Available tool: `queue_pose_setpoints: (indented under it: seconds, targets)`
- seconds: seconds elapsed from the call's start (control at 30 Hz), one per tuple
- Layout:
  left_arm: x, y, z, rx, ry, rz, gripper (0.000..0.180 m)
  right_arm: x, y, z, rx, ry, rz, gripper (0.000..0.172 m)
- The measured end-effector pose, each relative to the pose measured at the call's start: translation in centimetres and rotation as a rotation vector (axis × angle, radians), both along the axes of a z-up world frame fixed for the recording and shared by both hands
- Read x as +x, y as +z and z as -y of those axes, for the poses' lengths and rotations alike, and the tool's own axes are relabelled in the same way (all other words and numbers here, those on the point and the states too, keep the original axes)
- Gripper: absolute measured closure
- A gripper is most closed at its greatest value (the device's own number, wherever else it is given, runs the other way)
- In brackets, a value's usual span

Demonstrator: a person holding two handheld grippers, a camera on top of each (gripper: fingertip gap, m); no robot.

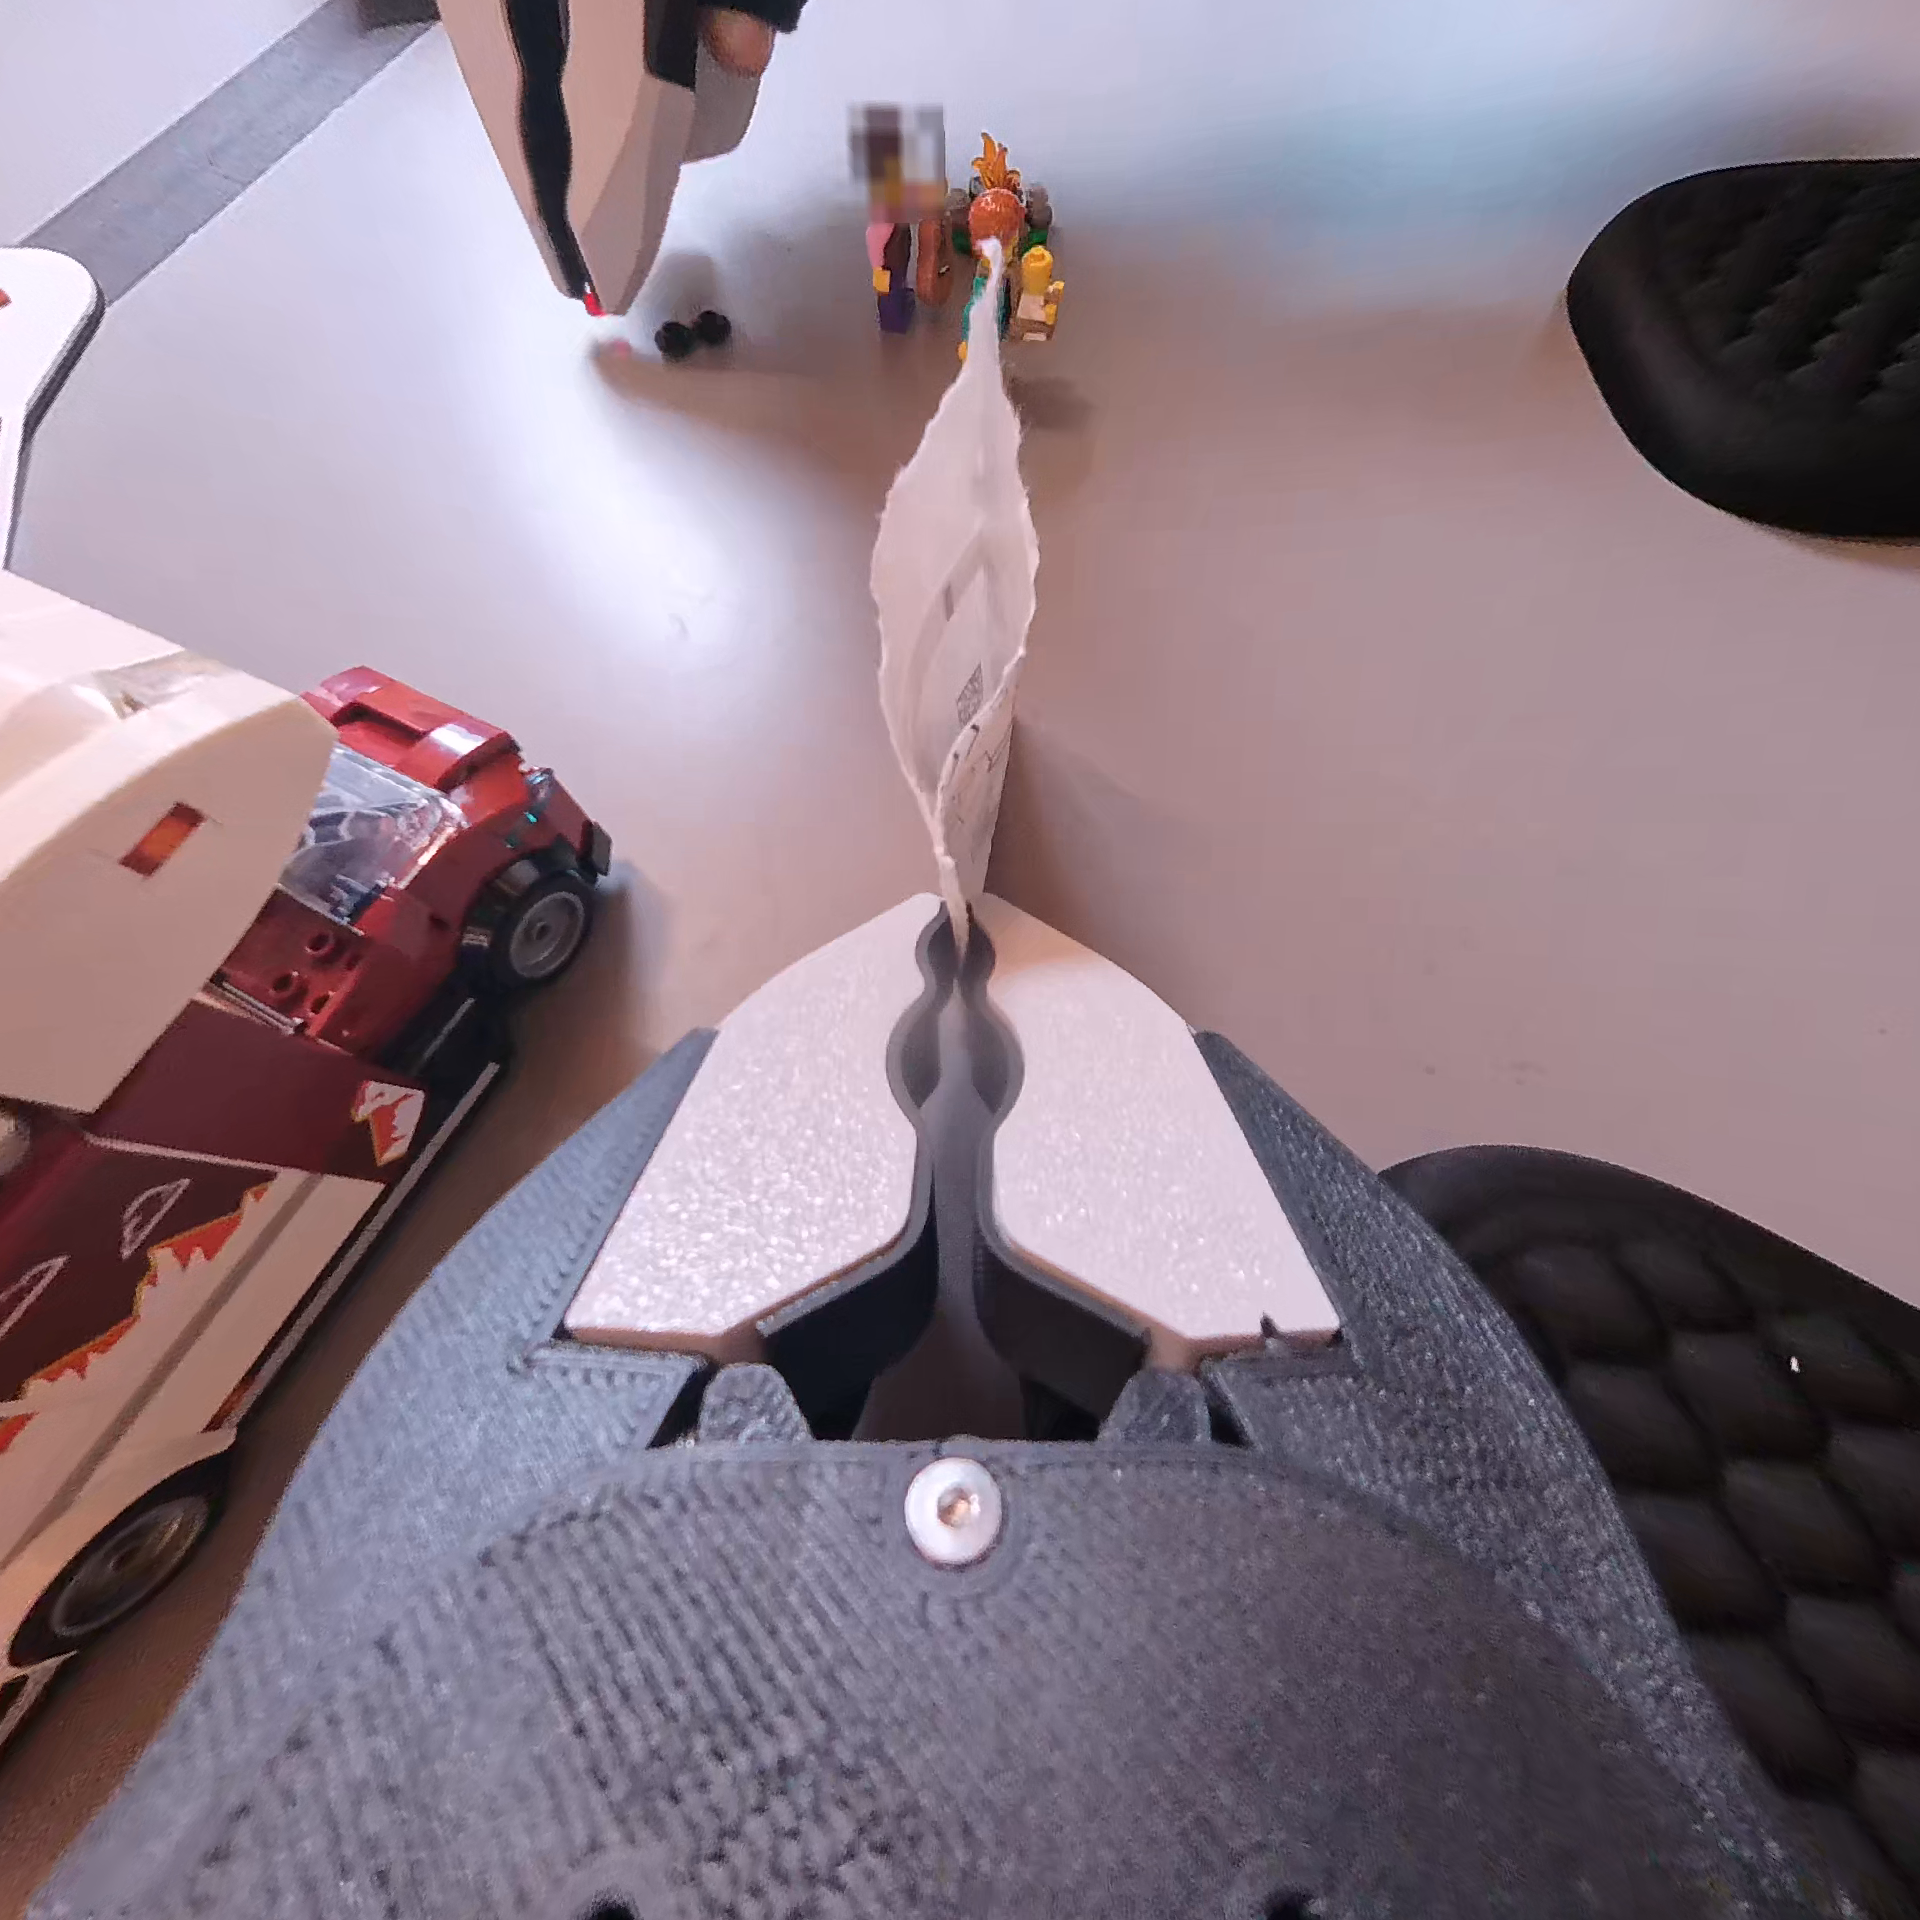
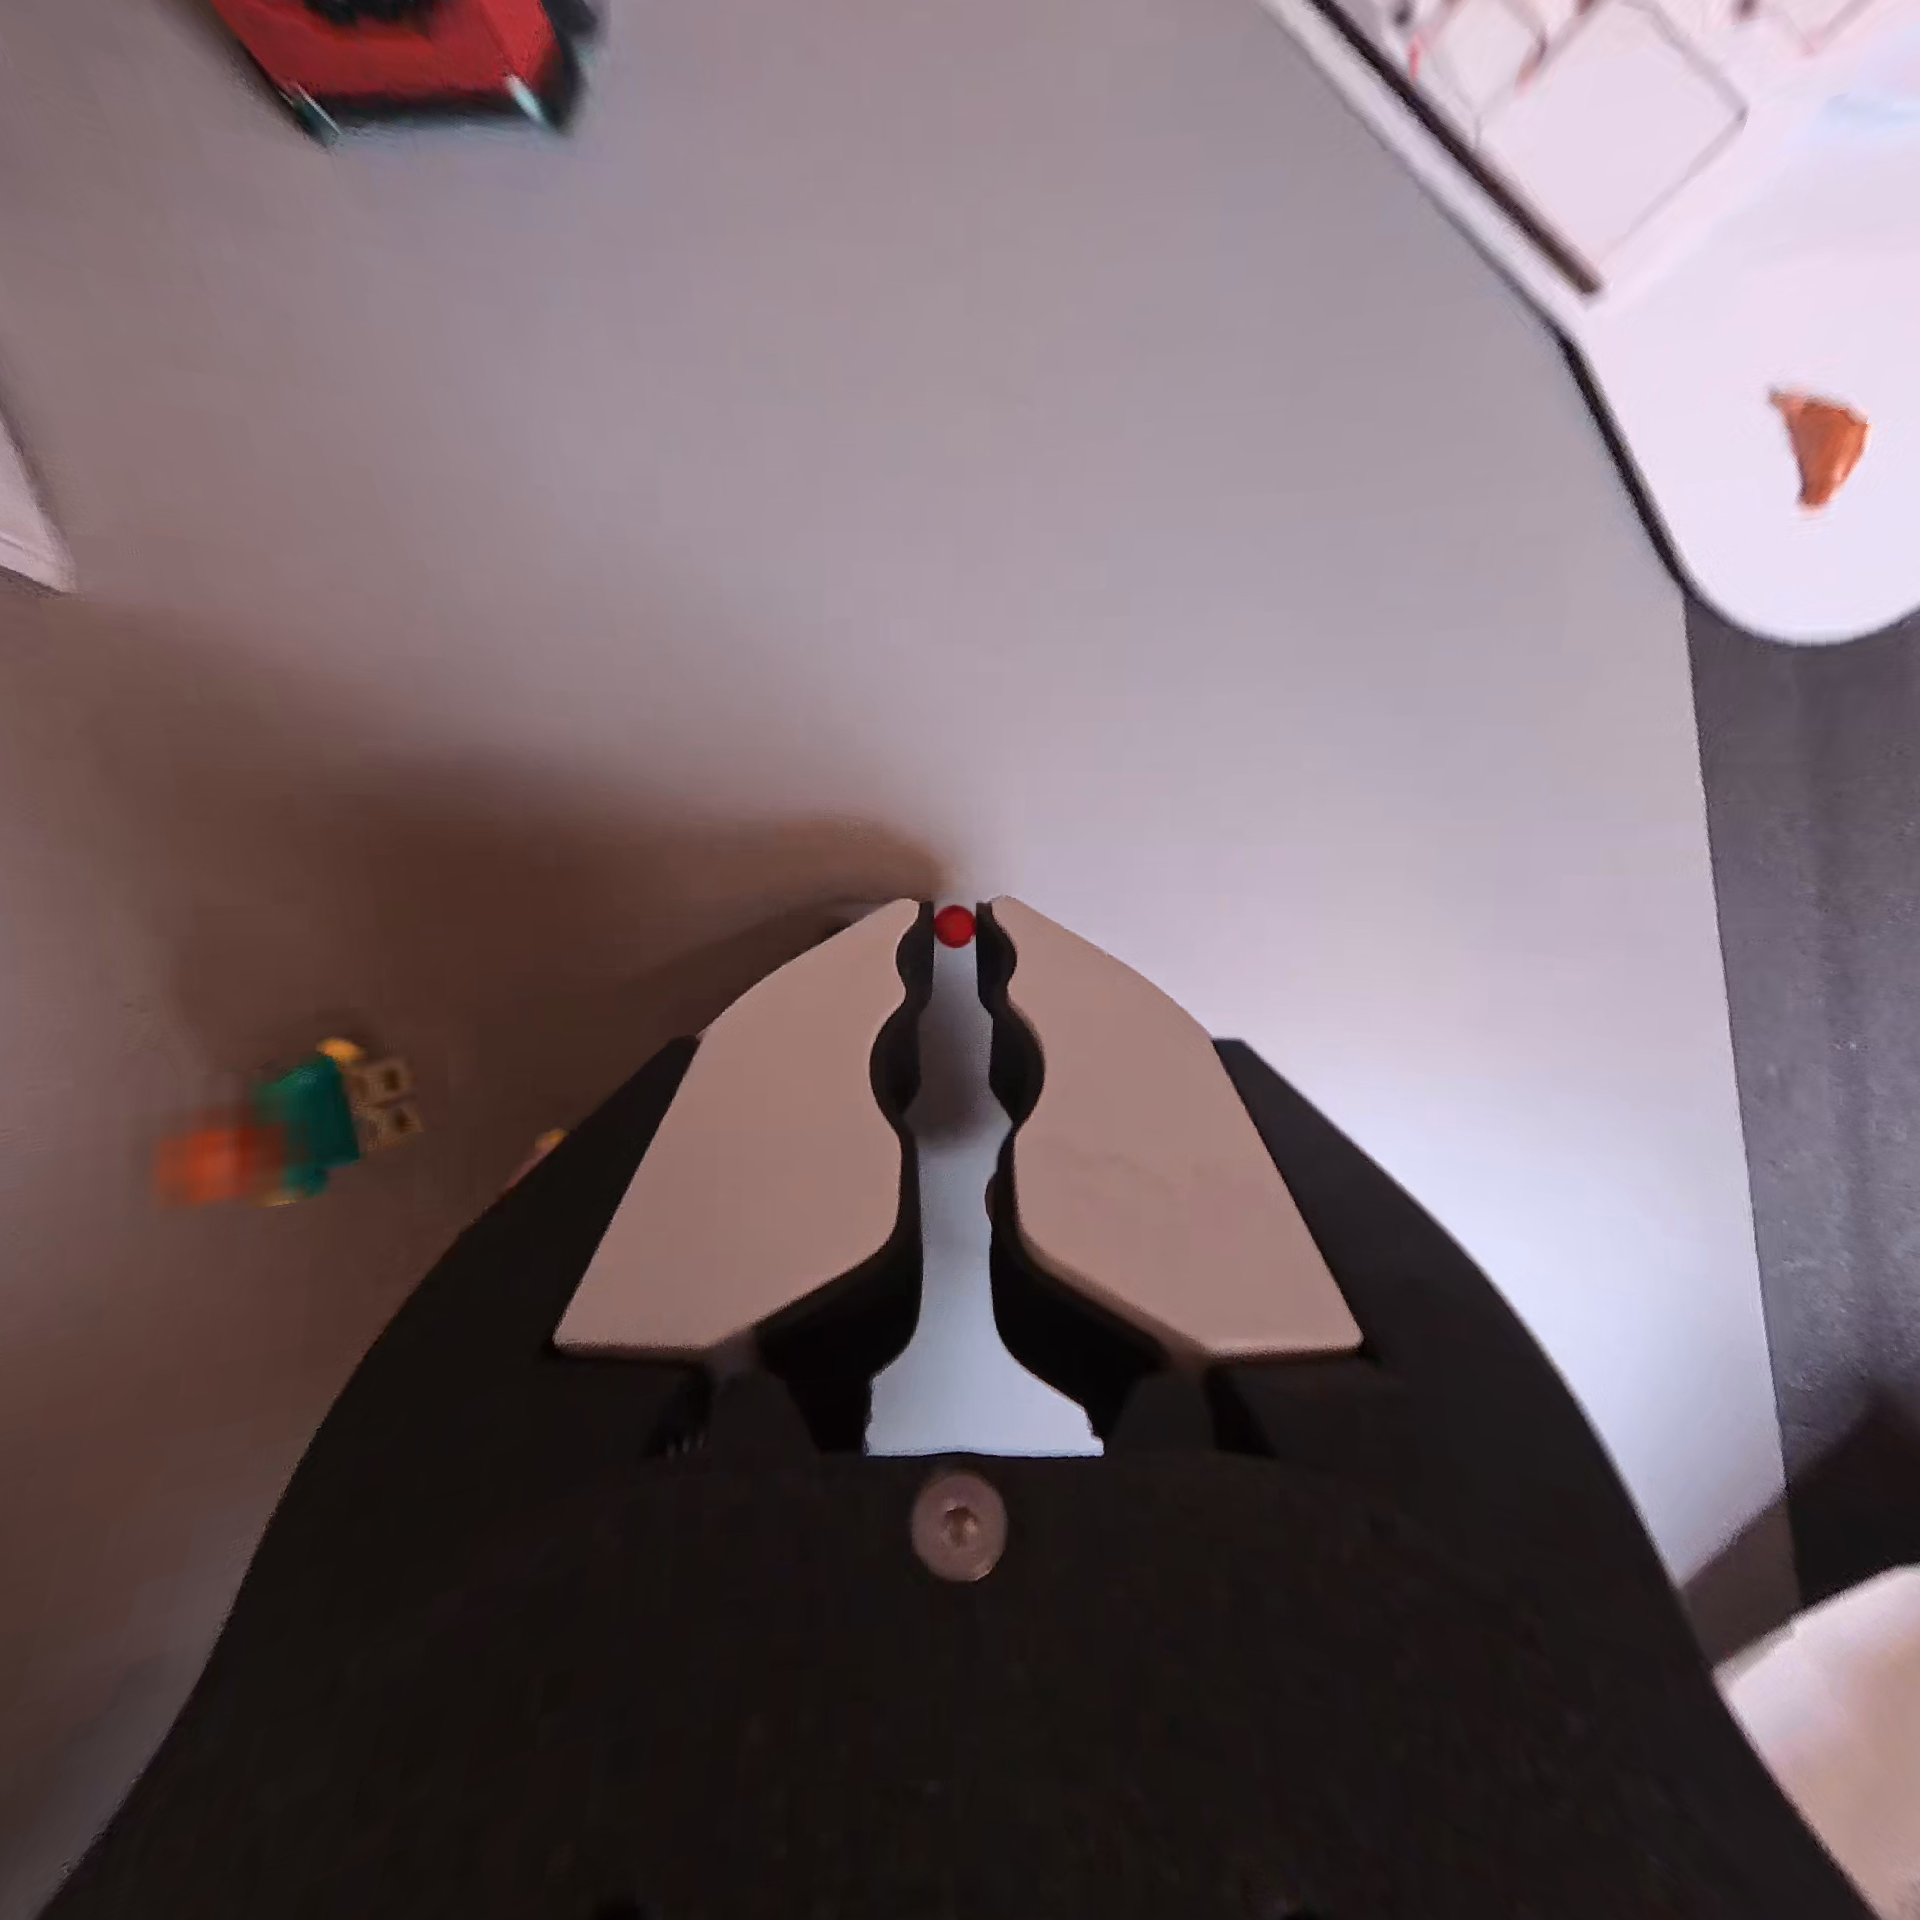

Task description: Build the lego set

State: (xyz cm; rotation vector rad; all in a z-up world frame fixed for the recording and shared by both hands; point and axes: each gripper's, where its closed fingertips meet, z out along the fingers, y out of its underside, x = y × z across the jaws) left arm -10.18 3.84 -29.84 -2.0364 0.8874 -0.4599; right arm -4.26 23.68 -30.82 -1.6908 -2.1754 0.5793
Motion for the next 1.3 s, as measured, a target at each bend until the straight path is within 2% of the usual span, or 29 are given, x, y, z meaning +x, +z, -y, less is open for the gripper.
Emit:
queue_pose_setpoints:
  seconds: [0.07,0.2,0.27,0.4,0.5,0.6,0.67,0.77,0.83,0.9,1.0,1.07,1.23,1.3]
  targets:
    - [0.0,0.0,0.0,-0.001,0.001,0.0,0.18,-1.6,2.6,3.3,-0.073,0.073,-0.104,0.165]
    - [0.0,-0.1,0.0,-0.002,0.001,0.003,0.18,-4.0,8.5,12.7,-0.213,0.303,-0.303,0.165]
    - [0.1,0.0,0.0,-0.001,-0.001,0.001,0.18,-4.5,9.2,16.0,-0.212,0.392,-0.311,0.165]
    - [0.1,0.0,0.1,0.005,-0.002,-0.008,0.18,-4.5,7.5,18.7,-0.164,0.478,-0.23,0.161]
    - [0.0,0.1,0.0,0.009,0.0,-0.014,0.18,-4.5,7.1,18.5,-0.139,0.475,-0.217,0.156]
    - [0.0,0.2,0.0,0.012,0.001,-0.009,0.18,-4.2,7.9,17.8,-0.151,0.452,-0.241,0.153]
    - [0.0,0.2,0.0,0.01,0.002,-0.011,0.18,-3.9,8.7,16.0,-0.146,0.393,-0.262,0.153]
    - [0.1,0.3,0.1,0.012,0.0,-0.009,0.18,-3.1,7.6,8.5,-0.007,0.2,-0.219,0.155]
    - [0.2,0.3,0.1,0.013,-0.004,-0.012,0.18,-1.5,5.1,2.5,0.09,0.055,-0.125,0.156]
    - [0.3,0.2,0.1,0.014,-0.007,-0.017,0.18,0.4,2.5,-0.5,0.065,-0.041,-0.037,0.156]
    - [0.2,0.2,0.1,0.012,-0.004,-0.012,0.18,1.5,0.5,-0.9,-0.005,-0.054,-0.006,0.155]
    - [0.2,0.1,0.1,0.007,-0.003,-0.007,0.18,1.3,0.4,0.5,-0.056,-0.019,-0.026,0.154]
    - [0.3,-0.1,0.1,-0.003,-0.007,0.004,0.18,1.3,-0.6,1.8,-0.03,0.034,0.036,0.153]
    - [0.3,-0.1,0.1,-0.002,-0.007,0.002,0.18,1.2,-0.9,1.6,-0.019,0.03,0.042,0.159]
